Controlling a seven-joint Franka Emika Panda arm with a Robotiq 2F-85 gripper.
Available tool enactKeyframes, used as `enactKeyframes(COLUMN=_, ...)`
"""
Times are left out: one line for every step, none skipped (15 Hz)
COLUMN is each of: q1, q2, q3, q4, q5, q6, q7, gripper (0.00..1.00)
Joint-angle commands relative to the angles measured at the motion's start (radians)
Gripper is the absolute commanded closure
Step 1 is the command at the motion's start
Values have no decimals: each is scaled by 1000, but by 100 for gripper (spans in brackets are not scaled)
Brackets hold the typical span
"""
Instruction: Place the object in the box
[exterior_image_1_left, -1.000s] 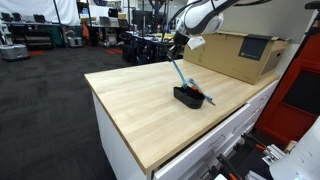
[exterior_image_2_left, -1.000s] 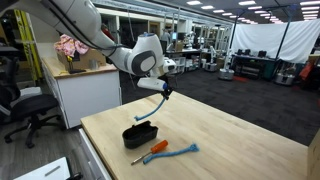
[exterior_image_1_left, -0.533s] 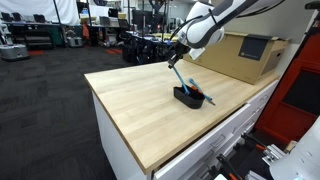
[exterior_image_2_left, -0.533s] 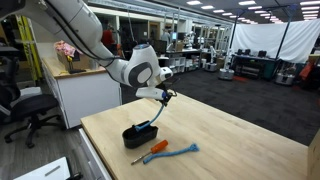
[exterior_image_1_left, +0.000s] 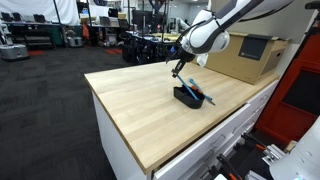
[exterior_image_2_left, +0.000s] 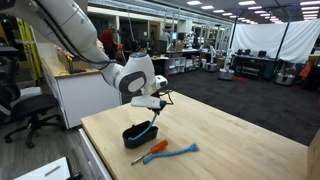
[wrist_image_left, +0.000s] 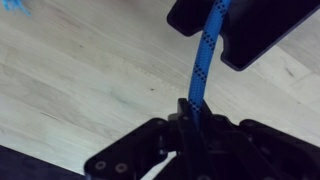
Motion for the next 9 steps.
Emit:
enactKeyframes(q1=-18, q2=-46, q3=14, q4=-81, q5=69, q6=33, q7=-120, gripper=97)
enactKeyframes(q1=-17, q2=-53, q3=13, q4=-94, q5=83, q6=36, q7=-145, gripper=97)
enactKeyframes(q1=-15, q2=-59, q3=11, q4=-105, q5=94, q6=36, q7=-161, gripper=64)
enactKeyframes(q1=-15, q2=-64, q3=10, q4=-114, q5=111, q6=38, q7=-183, gripper=63)
enactKeyframes(q1=-15, q2=-70, q3=9, q4=-120, q5=129, q6=34, q7=-202, gripper=57)
enactKeyframes(q1=-14, q2=-75, q3=6, q4=-125, q5=138, q6=36, q7=-217, gripper=51)
enactKeyframes(q1=-11, q2=-77, q3=2, q4=-128, q5=137, q6=38, q7=-224, gripper=42)
enactKeyframes(q1=-10, q2=-79, q3=-1, q4=-129, q5=137, q6=35, q7=-230, gripper=36)
enactKeyframes(q1=-14, q2=-83, q3=3, q4=-133, q5=120, q6=38, q7=-219, gripper=28)
